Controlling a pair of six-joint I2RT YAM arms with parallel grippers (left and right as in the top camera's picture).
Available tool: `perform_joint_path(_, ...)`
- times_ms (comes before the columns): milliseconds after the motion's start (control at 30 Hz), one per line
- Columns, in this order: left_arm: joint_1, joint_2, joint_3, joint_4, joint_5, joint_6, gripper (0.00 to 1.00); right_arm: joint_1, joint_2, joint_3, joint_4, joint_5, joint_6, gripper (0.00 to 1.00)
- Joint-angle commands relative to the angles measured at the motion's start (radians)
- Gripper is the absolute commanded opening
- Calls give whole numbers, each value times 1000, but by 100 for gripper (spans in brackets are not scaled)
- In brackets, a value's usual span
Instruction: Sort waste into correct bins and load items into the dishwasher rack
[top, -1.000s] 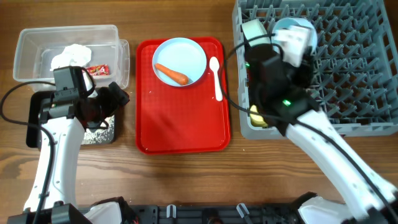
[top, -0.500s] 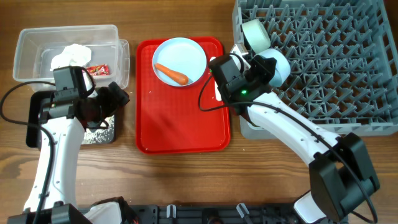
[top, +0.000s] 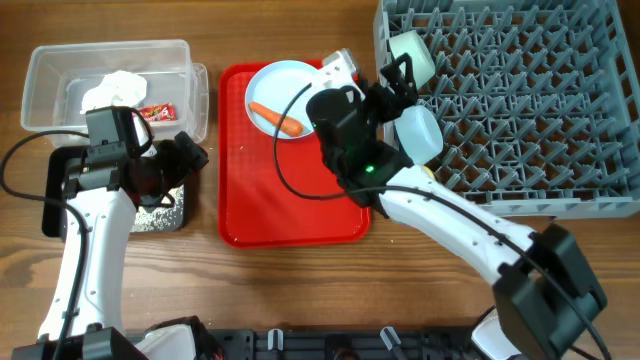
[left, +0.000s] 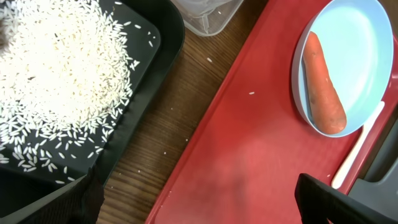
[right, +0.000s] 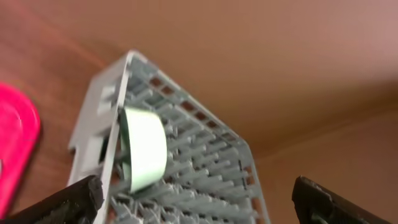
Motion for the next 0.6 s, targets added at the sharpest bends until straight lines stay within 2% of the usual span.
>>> perform_joint_path(0, 5, -9, 3, 2, -2, 1, 100, 86, -84, 14, -67, -145, 241, 100)
perform_joint_path(33, 5, -9, 3, 2, -2, 1, 100, 116, -93, 14, -151, -197, 327, 100)
perform_joint_path(100, 5, -9, 3, 2, -2, 1, 100, 150, -95, 14, -318, -395, 592, 100)
perform_joint_path(133, 5, -9, 3, 2, -2, 1, 100, 146, -95, 14, -389, -591, 692, 100)
perform_joint_path(167, 5, -9, 3, 2, -2, 1, 100, 125, -95, 14, -431, -831, 713, 100)
perform_joint_path(267, 5, -9, 3, 2, -2, 1, 100, 79, -108, 91, -570, -1081, 730, 100)
perform_joint_path(367, 5, -9, 3, 2, -2, 1, 100, 1, -94, 298, -786, -1216, 674, 100)
perform_joint_path(467, 5, -9, 3, 2, -2, 1, 100, -58, 17, 484, -901, -1223, 557, 100)
perform_joint_path(567, 5, -9, 3, 2, -2, 1, 100, -68, 145, 527, -870, -1228, 527, 100)
